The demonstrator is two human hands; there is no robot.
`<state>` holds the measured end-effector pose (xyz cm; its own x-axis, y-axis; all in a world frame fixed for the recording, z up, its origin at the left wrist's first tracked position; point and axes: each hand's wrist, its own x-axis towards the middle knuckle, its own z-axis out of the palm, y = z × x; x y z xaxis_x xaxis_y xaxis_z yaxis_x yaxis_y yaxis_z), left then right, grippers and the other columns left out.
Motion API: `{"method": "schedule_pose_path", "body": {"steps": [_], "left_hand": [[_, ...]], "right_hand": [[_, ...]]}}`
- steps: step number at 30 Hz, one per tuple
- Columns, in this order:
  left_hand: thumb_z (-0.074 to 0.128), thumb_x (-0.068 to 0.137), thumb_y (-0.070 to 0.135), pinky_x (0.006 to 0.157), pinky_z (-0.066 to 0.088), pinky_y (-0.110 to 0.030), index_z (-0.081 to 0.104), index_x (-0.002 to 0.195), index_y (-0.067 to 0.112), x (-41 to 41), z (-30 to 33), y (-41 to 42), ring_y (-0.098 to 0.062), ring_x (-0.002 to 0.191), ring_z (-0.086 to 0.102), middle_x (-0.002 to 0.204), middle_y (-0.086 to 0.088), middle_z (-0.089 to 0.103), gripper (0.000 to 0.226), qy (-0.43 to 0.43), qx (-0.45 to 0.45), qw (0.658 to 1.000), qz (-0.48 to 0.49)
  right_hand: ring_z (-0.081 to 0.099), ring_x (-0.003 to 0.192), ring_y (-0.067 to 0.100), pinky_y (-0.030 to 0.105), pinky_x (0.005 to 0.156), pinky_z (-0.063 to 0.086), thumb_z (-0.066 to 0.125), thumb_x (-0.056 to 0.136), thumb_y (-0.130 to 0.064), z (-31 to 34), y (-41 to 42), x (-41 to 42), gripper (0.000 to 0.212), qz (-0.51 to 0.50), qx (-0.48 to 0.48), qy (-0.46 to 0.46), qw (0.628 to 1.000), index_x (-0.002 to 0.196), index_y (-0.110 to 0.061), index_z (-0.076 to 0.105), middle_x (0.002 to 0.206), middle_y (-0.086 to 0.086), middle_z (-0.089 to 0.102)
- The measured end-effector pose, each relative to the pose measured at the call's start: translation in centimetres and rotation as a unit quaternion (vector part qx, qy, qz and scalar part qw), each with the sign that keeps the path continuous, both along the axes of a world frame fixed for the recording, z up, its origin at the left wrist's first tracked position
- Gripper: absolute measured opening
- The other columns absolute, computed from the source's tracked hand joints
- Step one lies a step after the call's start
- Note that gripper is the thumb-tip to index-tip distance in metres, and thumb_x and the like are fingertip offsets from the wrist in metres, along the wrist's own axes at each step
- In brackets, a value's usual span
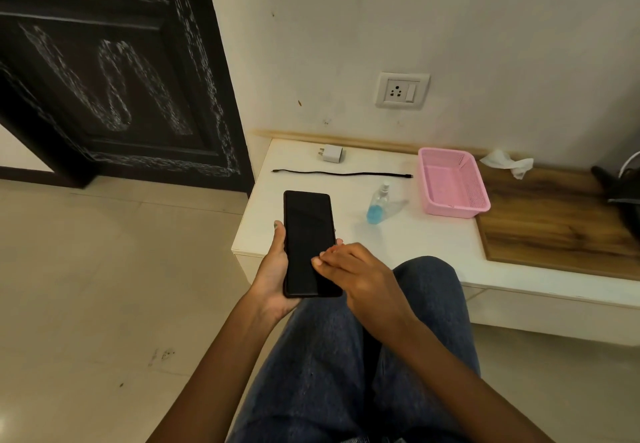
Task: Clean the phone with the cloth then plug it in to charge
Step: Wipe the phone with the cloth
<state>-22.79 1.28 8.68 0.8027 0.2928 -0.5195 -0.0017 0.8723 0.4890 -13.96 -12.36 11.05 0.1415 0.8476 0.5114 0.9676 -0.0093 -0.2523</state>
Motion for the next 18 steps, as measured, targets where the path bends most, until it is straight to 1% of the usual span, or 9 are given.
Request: {"method": "schedule_pose_path", "body": {"steps": [2, 4, 6, 10, 12, 15, 18], "left_hand": [[0.031, 0.086, 0.071, 0.073, 0.06, -0.042, 0.078, 0.094, 0.014, 0.0, -0.2, -0.3, -0.028, 0.091, 0.071, 0.101, -0.016, 0.073, 0.074, 0.011, 0.016, 1.0, -0.002], [0.034, 0.086, 0.07, 0.066, 0.059, -0.039, 0.079, 0.088, 0.017, 0.1, -0.3, -0.6, -0.028, 0.086, 0.072, 0.096, -0.016, 0.074, 0.069, 0.011, 0.011, 1.0, 0.0], [0.038, 0.086, 0.068, 0.067, 0.059, -0.04, 0.079, 0.088, 0.017, 0.2, -0.2, -0.8, -0.029, 0.086, 0.072, 0.097, -0.017, 0.074, 0.066, 0.004, 0.001, 1.0, 0.005], [0.039, 0.088, 0.064, 0.072, 0.058, -0.043, 0.077, 0.097, 0.015, 0.1, 0.2, -1.4, -0.031, 0.094, 0.07, 0.106, -0.018, 0.071, 0.062, -0.025, -0.024, 0.999, 0.006], [0.038, 0.088, 0.063, 0.071, 0.058, -0.043, 0.077, 0.096, 0.014, 0.1, 0.2, -1.7, -0.031, 0.092, 0.071, 0.103, -0.018, 0.072, 0.063, -0.032, -0.021, 0.999, 0.0], [0.04, 0.087, 0.063, 0.071, 0.058, -0.043, 0.078, 0.093, 0.014, 0.1, 0.2, -2.0, -0.031, 0.089, 0.071, 0.099, -0.019, 0.073, 0.062, -0.03, -0.023, 0.999, 0.002], [0.042, 0.084, 0.065, 0.071, 0.059, -0.041, 0.078, 0.093, 0.015, 0.0, 0.1, -1.9, -0.031, 0.092, 0.071, 0.103, -0.018, 0.072, 0.062, -0.008, -0.009, 1.0, 0.007]], "right_hand": [[0.068, 0.086, 0.027, 0.032, 0.069, 0.059, 0.079, 0.062, 0.011, 0.3, 1.0, 0.7, 0.041, -0.006, -0.012, 0.0, 1.0, 0.1, -0.002, 0.073, 0.096, 0.01, 0.072], [0.068, 0.084, 0.029, 0.032, 0.065, 0.059, 0.082, 0.057, 0.012, 0.7, 1.9, 1.5, 0.047, -0.017, -0.026, 0.001, 1.0, 0.101, -0.001, 0.073, 0.095, 0.011, 0.072], [0.067, 0.085, 0.031, 0.034, 0.062, 0.059, 0.079, 0.057, 0.016, 1.0, 2.8, 2.2, 0.049, -0.027, -0.036, 0.01, 0.999, 0.102, 0.0, 0.072, 0.095, 0.013, 0.072], [0.066, 0.087, 0.034, 0.038, 0.06, 0.058, 0.074, 0.055, 0.021, 1.7, 4.5, 3.6, 0.052, -0.059, -0.064, 0.023, 0.996, 0.103, 0.001, 0.071, 0.096, 0.015, 0.072], [0.063, 0.092, 0.036, 0.041, 0.062, 0.057, 0.071, 0.061, 0.02, 2.0, 5.2, 4.1, 0.051, -0.077, -0.078, 0.031, 0.993, 0.108, -0.001, 0.069, 0.1, 0.016, 0.07], [0.055, 0.104, 0.034, 0.042, 0.072, 0.053, 0.063, 0.077, 0.014, 1.8, 6.1, 4.5, 0.045, -0.096, -0.094, 0.044, 0.99, 0.118, -0.004, 0.064, 0.111, 0.015, 0.067], [0.052, 0.105, 0.032, 0.04, 0.072, 0.052, 0.059, 0.082, 0.009, 1.5, 6.3, 3.9, 0.039, -0.114, -0.099, 0.062, 0.987, 0.119, -0.004, 0.064, 0.112, 0.013, 0.066]]}}
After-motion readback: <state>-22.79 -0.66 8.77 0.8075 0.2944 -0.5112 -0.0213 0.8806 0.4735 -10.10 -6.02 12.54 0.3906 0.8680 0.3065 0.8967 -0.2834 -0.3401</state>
